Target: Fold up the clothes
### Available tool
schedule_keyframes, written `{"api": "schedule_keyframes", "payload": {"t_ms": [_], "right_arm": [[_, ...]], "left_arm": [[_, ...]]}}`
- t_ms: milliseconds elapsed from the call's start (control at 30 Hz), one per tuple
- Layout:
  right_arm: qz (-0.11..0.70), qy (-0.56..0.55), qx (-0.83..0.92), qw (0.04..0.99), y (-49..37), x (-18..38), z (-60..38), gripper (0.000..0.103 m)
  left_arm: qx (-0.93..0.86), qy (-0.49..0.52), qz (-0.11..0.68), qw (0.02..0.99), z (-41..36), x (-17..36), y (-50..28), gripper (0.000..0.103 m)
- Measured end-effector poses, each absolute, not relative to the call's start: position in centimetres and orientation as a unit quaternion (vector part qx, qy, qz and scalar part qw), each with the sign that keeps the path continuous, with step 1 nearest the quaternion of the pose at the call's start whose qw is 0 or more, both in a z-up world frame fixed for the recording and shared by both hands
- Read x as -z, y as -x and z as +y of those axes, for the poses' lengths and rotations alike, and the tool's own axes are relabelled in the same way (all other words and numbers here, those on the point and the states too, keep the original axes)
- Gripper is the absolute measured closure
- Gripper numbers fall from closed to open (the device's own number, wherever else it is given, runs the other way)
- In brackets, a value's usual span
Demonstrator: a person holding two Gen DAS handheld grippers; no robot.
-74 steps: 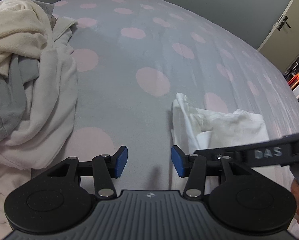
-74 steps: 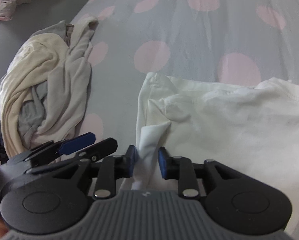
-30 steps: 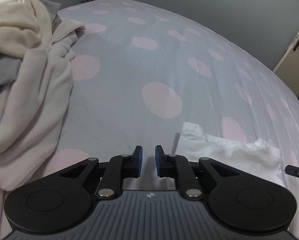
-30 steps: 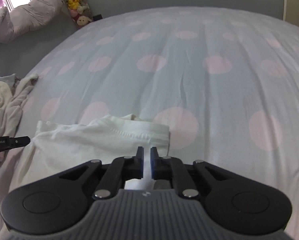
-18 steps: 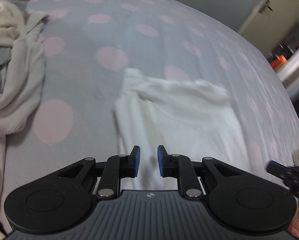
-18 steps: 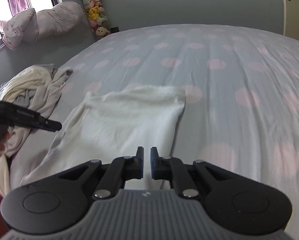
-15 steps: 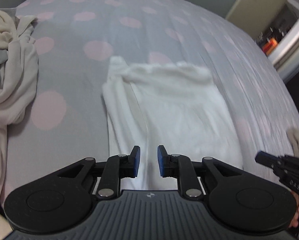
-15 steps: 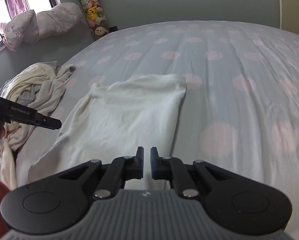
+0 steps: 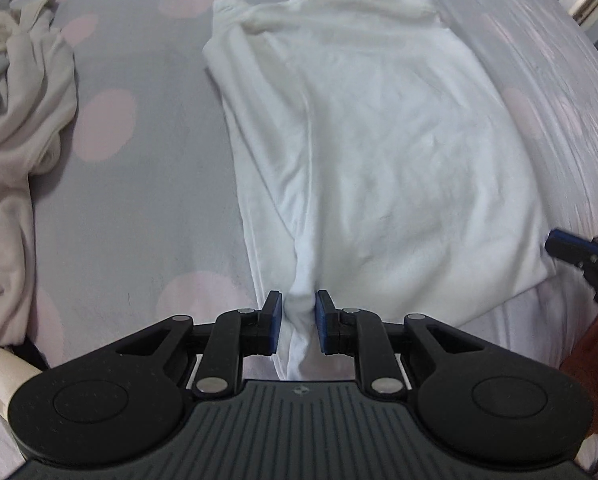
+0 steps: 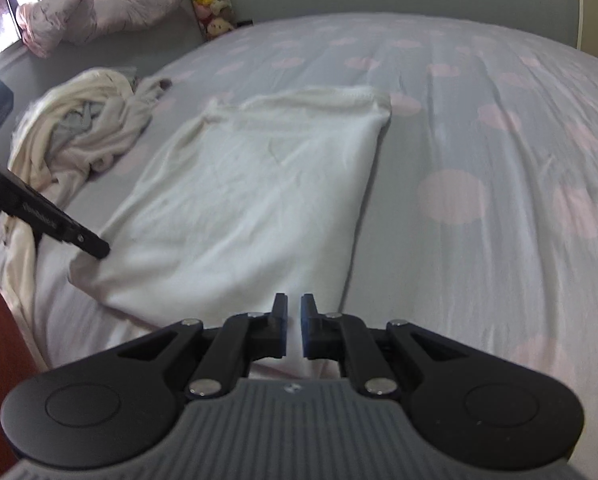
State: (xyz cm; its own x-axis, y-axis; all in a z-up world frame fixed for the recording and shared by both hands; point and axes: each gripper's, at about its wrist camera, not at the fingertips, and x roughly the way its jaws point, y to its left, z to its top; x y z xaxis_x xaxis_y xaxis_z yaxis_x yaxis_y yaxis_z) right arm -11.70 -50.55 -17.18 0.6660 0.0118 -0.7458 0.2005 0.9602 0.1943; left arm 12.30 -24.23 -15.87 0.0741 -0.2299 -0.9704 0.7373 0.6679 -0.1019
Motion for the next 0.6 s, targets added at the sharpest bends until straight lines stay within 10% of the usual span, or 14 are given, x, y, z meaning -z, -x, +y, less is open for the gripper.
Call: {"api": "schedule_keyframes", "payload": {"t_ms": [400,600], "right_arm": [[0.426,-0.158,0.078,0.887,12.2,17.7,-51.6,0.097],[0.376,-0.217,0.079,0.897,13.7,16.7,-53.4,0.072]], "left_arm": [[0.290,-0.249,0.609,0.695,-23.7,16.6,-12.8,0.076],[0.311,-0.171,0.539,0.764,-21.3,11.9,-13.6,0.075]]}}
